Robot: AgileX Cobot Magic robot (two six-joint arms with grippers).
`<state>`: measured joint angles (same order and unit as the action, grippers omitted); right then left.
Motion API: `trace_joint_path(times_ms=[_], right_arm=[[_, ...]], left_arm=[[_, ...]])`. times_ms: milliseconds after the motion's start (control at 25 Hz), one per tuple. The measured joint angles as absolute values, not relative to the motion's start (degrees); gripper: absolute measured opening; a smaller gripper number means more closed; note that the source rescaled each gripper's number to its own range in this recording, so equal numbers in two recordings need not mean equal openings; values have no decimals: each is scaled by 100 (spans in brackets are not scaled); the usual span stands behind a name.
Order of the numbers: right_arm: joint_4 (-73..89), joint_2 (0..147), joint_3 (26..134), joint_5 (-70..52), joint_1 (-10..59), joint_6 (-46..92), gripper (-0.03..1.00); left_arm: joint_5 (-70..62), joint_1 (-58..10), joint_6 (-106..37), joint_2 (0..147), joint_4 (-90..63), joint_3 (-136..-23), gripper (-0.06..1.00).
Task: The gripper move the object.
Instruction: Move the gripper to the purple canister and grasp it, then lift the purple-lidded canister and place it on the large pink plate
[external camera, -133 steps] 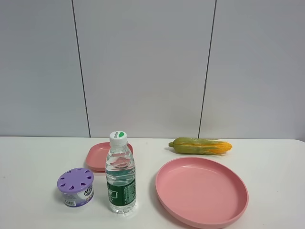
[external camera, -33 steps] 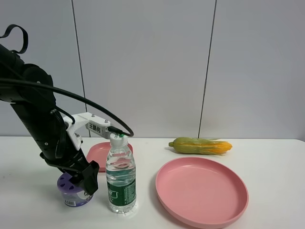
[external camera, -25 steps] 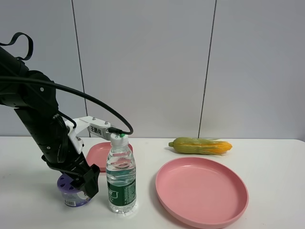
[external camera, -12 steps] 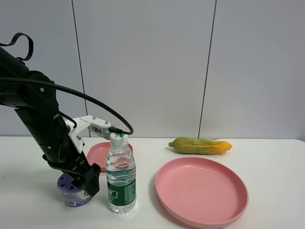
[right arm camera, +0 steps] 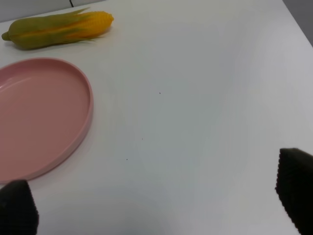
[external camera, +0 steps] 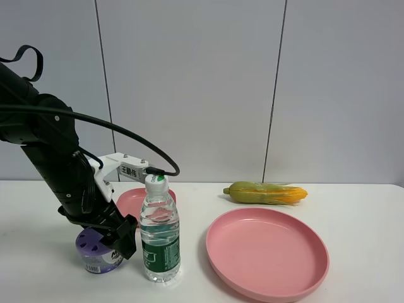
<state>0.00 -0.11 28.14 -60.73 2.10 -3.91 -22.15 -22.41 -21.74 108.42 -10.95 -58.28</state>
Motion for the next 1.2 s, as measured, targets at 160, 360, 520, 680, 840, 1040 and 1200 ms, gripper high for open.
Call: trace_joint_path(times_ms=[160,360,520,680,840,1040,1200], right_arm=[[0,-11,2814,-6073,210,-391,100],[0,-11,2814,-6073,210,-391,100],[0,-11,2814,-6073,210,-391,100],[0,-11,2814,-6073,210,-391,100],[0,-11,2814,-6073,210,-391,100],[0,-11,2814,-6073,210,-391,100],[0,-11,2814,-6073,210,-391,100]], left_arm=[[-2220,-2198,-2174,10842,-1099,-5828,100],[-2232,-2157,-2174,10842,-1099,-5828,93],[-2251,-2152,-2174,10842,-1099,-5828,11],[-2314,-2152,-2174,10842,-1108,-5828,1],[-2339,-2152,-2174,10842,-1108,-5828,1],[-2400,-2152,-2174,10778,-1108,-5828,1],[-2425,-2152,-2174,10468,-1082,-5828,1]])
